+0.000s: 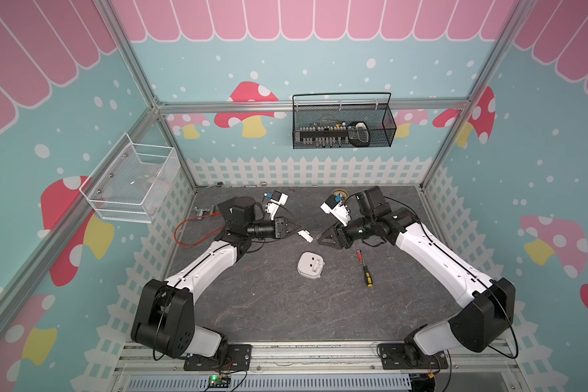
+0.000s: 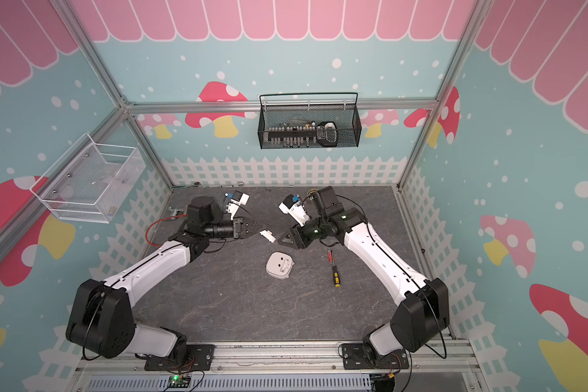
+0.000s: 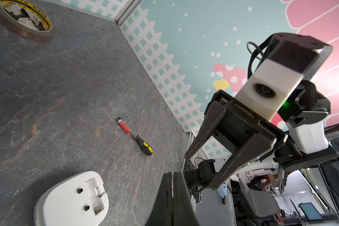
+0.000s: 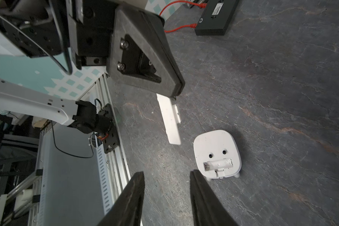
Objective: Remove the battery from the alarm
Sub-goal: Pick up the cover from the center of the board.
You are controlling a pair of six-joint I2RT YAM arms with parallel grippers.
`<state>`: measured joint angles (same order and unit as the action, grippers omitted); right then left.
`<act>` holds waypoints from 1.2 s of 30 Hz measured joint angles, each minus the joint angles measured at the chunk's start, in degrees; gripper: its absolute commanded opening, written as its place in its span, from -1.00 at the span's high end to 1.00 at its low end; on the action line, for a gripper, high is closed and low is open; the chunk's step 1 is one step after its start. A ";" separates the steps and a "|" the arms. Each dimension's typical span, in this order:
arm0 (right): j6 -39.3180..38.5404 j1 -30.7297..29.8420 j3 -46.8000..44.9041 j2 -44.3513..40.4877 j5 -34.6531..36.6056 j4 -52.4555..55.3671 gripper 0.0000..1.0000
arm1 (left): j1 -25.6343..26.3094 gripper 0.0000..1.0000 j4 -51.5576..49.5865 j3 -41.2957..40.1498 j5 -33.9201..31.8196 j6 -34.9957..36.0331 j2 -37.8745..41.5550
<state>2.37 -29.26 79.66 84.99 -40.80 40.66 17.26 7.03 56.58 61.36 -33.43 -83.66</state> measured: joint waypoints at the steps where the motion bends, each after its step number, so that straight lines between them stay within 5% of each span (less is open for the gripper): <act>1: -1.11 -0.09 -0.26 0.00 -0.02 0.48 0.11 | 0.00 1.00 -0.28 0.24 0.87 0.72 -0.48; 22: -7.96 -0.17 0.68 4.68 -5.40 -1.75 -0.08 | 1.51 1.00 -7.21 3.61 9.16 7.58 -2.71; 36: -8.70 -0.48 3.54 7.63 -9.88 -2.36 0.20 | 1.68 1.00 -8.55 3.61 9.40 8.81 -2.71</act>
<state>-6.33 -29.74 83.20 92.62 -50.68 38.30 18.94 -1.52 60.18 70.76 -24.62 -86.37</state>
